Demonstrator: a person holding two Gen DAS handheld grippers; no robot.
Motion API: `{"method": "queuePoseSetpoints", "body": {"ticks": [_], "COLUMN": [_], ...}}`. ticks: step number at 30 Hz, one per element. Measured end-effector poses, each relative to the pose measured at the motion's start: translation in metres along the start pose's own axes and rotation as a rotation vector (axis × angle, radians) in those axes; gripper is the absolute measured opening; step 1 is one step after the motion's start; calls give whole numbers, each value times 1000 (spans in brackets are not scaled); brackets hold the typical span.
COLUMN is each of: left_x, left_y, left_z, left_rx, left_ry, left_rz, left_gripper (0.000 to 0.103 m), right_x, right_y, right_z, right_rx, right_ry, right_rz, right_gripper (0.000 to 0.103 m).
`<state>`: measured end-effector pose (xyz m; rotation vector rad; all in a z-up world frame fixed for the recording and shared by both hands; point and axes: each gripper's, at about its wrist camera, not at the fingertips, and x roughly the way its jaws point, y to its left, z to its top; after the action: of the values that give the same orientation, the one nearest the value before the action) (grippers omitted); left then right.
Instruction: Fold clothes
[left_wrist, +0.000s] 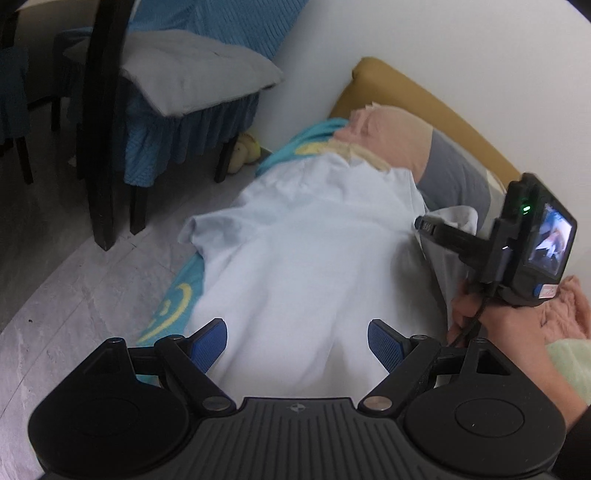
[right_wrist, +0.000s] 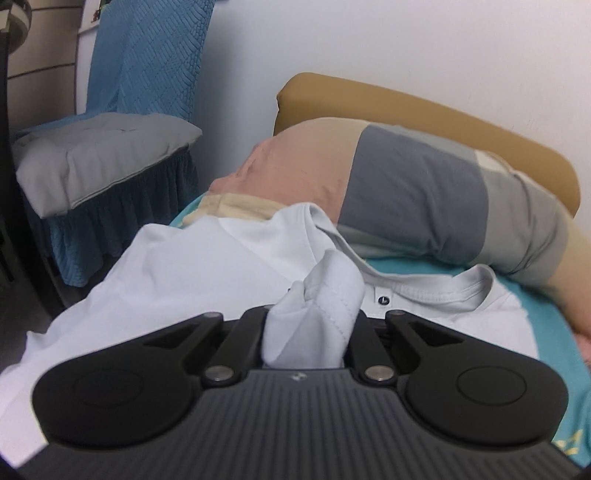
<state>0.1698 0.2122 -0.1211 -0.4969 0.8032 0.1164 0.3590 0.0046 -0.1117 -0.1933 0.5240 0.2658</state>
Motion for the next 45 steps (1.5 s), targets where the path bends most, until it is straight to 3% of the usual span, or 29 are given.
{"method": "queuePoseSetpoints", "body": {"ticks": [2,3,5,7,13,19,22,23,24,27,30,32,34,36,37,43,45], "left_x": [5,6,7,6,-13,-42,-47,-49,-50,-55,-60,-58,-61,-64,-66,-101,-103], "left_y": [-4,-6,-12,-17,-41,-89,-98,-101,-104,-113,-122,-123,-126,-133,-135,-141,-137], "left_z": [-3,-4,-8,-11,-32,-79,-105,-114,-123,-150,-176,-190,-195,-200,-203,-192,-188], "left_rx": [17,25,49,81,171,345,329,323,317,299,279,286,300,322,324,327,331], "left_ry": [8,10,9,7,22,150,261,298,335,446,557,592,587,629,639,626,622], "left_rz": [-12,-18,-21,-16,-68,-216,-253,-266,-278,-315,-351,-290,-276,-298,-301,-218,-142], "left_gripper": [85,85,85,85,84,72,69,60,50,38,34,33,31,7,4,1,1], "right_x": [-3,-7,-24,-47,-162,-311,-363,-375,-383,-398,-402,-400,-398,-397,-397,-404,-404], "right_y": [-13,-19,-27,-34,-68,-112,-136,-143,-149,-163,-173,-177,-181,-184,-185,-184,-183], "right_z": [-2,-1,0,-1,-10,-52,-80,-88,-95,-111,-120,-125,-130,-134,-135,-137,-137], "right_rx": [32,45,77,94,130,260,377,417,449,532,575,591,603,615,621,608,595], "right_ry": [-2,7,13,2,-50,-101,-120,-116,-110,-77,-68,-59,-43,-25,-17,-32,-27], "right_rz": [25,40,62,77,98,77,72,71,65,50,61,68,70,74,81,105,99], "right_gripper": [11,18,71,81,81,81,81,81,81,81,81,81,81,81,81,81,81]}}
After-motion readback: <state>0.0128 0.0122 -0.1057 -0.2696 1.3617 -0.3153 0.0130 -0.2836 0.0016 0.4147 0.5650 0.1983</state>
